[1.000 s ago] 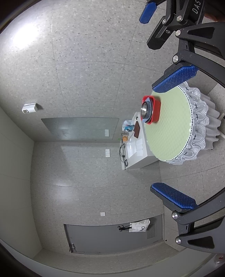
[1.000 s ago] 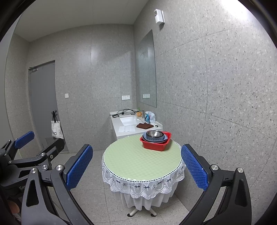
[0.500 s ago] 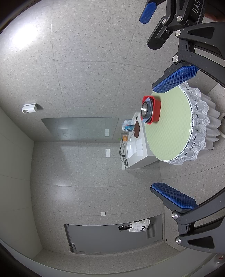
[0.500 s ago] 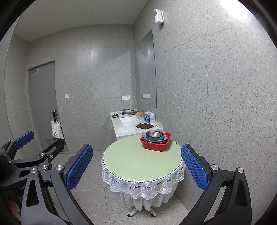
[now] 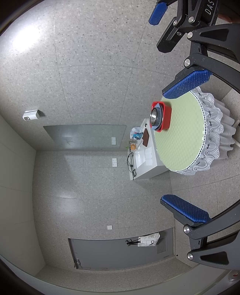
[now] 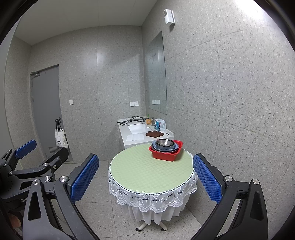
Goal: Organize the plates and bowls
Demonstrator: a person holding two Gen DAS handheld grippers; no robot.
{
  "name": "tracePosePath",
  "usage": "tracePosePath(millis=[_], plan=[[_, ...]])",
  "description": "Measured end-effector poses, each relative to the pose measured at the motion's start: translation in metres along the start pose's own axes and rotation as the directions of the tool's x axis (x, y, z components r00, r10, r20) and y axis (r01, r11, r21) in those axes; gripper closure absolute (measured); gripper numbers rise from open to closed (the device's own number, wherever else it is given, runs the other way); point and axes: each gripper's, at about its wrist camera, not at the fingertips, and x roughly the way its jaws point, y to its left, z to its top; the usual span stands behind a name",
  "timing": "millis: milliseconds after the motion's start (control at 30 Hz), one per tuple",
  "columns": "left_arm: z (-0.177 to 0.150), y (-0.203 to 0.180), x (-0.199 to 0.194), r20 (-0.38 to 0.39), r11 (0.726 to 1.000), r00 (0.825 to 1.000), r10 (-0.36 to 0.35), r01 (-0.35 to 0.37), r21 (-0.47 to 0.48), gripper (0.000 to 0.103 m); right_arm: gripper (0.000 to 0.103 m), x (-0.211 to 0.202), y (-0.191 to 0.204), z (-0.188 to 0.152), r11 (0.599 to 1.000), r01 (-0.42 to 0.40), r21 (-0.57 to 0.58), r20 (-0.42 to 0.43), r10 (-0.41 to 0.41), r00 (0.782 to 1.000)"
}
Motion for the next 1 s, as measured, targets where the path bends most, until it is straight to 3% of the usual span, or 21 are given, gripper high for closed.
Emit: tracePosePath(millis=[1000], plan=[[0.0,-0.001,0.015,-0.012,1.0,1.0,0.008,-0.008,0.002,0.001,0.0,0.012,-0.004,-0.003,1.0,-0.009,-0.002,-0.012,0.009,1.0]])
